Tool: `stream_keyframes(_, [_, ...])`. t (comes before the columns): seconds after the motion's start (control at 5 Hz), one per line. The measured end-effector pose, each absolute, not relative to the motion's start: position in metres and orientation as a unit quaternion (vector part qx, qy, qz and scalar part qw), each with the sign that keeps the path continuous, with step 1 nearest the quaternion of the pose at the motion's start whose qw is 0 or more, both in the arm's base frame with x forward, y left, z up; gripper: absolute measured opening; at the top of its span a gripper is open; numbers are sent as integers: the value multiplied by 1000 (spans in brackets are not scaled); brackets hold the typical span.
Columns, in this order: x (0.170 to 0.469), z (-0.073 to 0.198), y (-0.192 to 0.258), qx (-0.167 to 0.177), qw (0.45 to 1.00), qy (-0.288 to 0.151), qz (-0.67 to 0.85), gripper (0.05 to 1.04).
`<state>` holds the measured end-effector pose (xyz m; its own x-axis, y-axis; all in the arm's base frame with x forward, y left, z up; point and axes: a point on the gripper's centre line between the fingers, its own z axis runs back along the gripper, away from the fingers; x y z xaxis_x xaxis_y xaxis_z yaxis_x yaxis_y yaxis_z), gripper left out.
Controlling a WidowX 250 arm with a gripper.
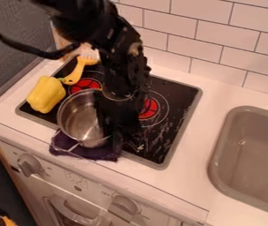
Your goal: Moved the pot to the top right corner of the burner
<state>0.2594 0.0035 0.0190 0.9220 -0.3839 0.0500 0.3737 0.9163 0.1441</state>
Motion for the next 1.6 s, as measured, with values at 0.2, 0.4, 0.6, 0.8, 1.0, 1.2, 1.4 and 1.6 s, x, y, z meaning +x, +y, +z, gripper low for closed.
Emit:
stream_keyframes(0.2, [263, 18, 3, 66, 978, -39, -194, 161])
stream_keyframes(0.4, [262, 20, 3, 56, 978, -39, -198, 95])
stream_keyframes(0.6, [268, 36, -3, 44, 976, -49, -207, 83])
stream_keyframes(0.8, [294, 59, -20, 43, 970, -74, -228, 79])
stream_keyframes(1.0, [328, 52, -45, 49, 959, -59, -272, 78])
stream_keyframes(1.2, [359, 23, -74, 57, 941, -28, -334, 78])
stream_keyframes(1.4, [376, 20, -84, 63, 928, -16, -368, 78])
stream_keyframes(1.6, [376, 19, -85, 55, 926, -15, -374, 106])
